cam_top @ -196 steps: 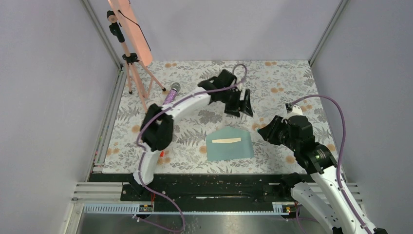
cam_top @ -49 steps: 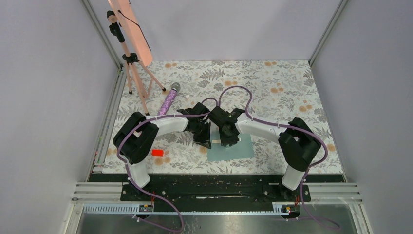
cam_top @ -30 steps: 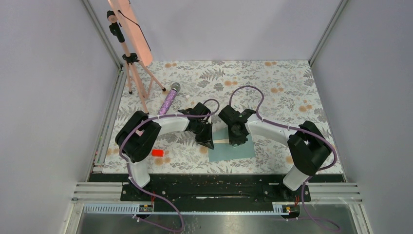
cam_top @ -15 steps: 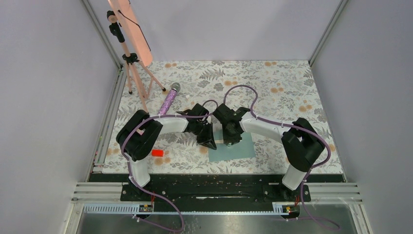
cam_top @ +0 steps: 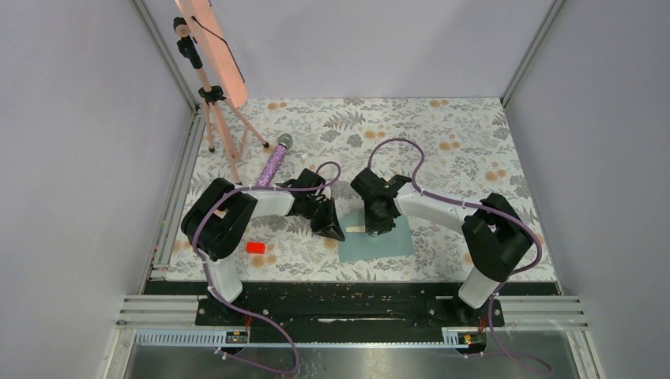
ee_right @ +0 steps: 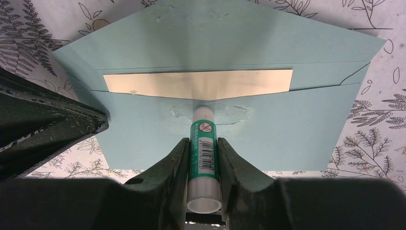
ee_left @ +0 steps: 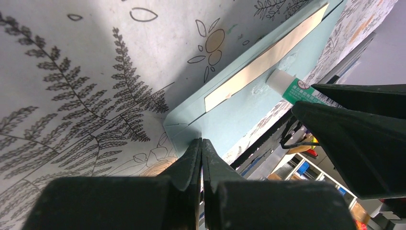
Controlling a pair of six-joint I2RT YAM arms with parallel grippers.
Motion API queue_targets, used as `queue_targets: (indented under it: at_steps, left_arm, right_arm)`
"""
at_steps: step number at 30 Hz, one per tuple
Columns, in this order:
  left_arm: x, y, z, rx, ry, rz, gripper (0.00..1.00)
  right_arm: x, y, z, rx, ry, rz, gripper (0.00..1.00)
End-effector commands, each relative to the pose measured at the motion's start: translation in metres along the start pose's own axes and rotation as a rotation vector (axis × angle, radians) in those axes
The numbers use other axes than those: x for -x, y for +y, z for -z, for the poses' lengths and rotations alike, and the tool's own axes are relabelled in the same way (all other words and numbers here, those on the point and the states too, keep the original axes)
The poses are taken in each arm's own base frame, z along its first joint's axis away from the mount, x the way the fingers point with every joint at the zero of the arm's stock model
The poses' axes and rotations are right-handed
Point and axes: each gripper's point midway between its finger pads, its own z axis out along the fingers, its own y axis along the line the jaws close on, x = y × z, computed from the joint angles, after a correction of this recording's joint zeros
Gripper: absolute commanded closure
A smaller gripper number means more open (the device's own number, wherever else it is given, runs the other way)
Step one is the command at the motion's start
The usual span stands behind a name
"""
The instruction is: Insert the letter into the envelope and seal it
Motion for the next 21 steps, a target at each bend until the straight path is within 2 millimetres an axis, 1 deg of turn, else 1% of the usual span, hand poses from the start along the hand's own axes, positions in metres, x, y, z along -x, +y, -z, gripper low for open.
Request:
queue_targets:
  at_steps: [1, 6, 8, 11, 13, 14, 17, 19, 21]
  left_arm:
    - [-0.005, 0.033, -0.012, 0.094, 0.006, 0.031, 1.00]
    - [-0.004, 0.034, -0.013, 0.098, 0.011, 0.036, 1.00]
    - [-0.004, 0.035, -0.013, 0.100, 0.012, 0.037, 1.00]
    - [-0.005, 0.035, -0.014, 0.102, 0.014, 0.038, 1.00]
    - [-0.005, 0.035, -0.014, 0.101, 0.014, 0.039, 1.00]
    - [-0.005, 0.035, -0.014, 0.102, 0.014, 0.039, 1.00]
    - [-0.005, 0.036, -0.014, 0.105, 0.012, 0.039, 1.00]
    - [-0.005, 0.037, -0.014, 0.105, 0.013, 0.041, 1.00]
    - [-0.005, 0.037, -0.014, 0.106, 0.013, 0.042, 1.00]
  right_arm:
    - [-0.007, -0.011, 0.003, -0.057, 0.020, 0.025, 1.00]
    - [-0.004, 0.028, 0.004, 0.011, 0.032, 0.064, 1.00]
    - [-0.003, 0.035, 0.004, 0.020, 0.034, 0.075, 1.00]
    - [-0.003, 0.035, 0.003, 0.019, 0.035, 0.084, 1.00]
    - [-0.004, 0.028, 0.002, -0.007, 0.024, 0.092, 1.00]
    - [-0.004, 0.021, 0.002, -0.033, 0.022, 0.098, 1.00]
    - [-0.008, -0.003, -0.001, -0.078, 0.034, 0.079, 1.00]
    - [-0.011, -0.023, -0.003, -0.102, 0.040, 0.052, 1.00]
    - [-0.014, -0.038, -0.001, -0.123, 0.037, 0.044, 1.00]
